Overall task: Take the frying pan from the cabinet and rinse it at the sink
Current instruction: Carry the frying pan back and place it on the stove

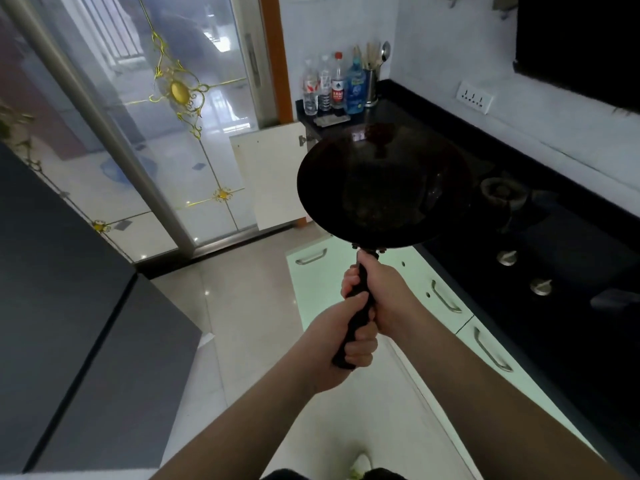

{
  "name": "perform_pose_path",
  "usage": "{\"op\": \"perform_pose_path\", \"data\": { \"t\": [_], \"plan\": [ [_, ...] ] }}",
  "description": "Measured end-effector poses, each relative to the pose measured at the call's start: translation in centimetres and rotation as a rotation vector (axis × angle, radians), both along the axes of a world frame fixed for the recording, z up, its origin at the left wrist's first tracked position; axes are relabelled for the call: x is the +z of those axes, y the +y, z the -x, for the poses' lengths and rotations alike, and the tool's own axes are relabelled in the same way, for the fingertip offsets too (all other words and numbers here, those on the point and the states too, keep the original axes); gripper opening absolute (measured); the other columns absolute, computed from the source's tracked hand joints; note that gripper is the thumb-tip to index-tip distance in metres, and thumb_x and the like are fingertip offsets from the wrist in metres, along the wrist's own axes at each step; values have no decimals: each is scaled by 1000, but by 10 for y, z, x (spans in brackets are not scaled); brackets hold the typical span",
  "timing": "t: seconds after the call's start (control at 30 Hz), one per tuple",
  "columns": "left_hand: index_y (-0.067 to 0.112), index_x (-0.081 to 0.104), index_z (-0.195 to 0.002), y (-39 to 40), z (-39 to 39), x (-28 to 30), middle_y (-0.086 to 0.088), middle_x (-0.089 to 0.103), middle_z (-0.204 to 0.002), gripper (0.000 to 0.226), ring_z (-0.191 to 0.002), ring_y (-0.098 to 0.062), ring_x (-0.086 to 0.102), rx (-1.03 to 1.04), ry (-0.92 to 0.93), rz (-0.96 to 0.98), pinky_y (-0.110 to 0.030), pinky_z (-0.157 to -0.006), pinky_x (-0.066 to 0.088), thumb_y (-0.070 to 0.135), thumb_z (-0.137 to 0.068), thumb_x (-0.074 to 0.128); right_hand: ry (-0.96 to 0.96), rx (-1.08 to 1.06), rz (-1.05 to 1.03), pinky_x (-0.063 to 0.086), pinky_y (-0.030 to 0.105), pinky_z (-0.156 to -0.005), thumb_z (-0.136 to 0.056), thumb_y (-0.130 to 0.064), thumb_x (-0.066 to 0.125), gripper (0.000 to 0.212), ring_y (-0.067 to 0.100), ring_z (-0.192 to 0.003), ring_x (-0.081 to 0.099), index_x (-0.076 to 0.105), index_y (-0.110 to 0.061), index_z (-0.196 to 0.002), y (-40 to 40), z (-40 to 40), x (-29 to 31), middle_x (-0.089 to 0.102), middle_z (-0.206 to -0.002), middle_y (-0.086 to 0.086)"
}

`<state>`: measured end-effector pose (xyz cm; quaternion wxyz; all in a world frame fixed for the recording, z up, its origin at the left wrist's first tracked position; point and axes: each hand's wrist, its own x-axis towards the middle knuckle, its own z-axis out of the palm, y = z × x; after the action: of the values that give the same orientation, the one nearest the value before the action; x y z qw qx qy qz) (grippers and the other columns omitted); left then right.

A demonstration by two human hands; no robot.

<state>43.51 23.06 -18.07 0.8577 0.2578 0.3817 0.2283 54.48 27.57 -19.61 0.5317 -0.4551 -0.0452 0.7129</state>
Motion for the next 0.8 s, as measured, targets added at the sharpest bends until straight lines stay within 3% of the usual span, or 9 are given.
{"op": "perform_pose_path", "data": {
  "t": [0.6, 0.8],
  "plan": [
    [13, 46, -78, 219, 7, -23, 2, 36, -53, 29, -35, -6, 28, -200, -29, 56, -17, -33, 23, 33, -100, 44, 30, -195, 63, 45, 20, -44, -96, -30, 53, 29, 10, -46, 46, 43, -12, -75, 193, -1, -21, 48, -57, 1],
    [13, 44, -79, 287, 14, -25, 2, 35, -54, 30, -36, -6, 27, -332, -9, 45, -18, -34, 23, 33, -101, 43, 162, -317, 96, 44, 17, -47, -95, -33, 56, 28, 9, -46, 46, 42, -13, -80, 250, 3, -30, 48, -56, 0]
  ]
}}
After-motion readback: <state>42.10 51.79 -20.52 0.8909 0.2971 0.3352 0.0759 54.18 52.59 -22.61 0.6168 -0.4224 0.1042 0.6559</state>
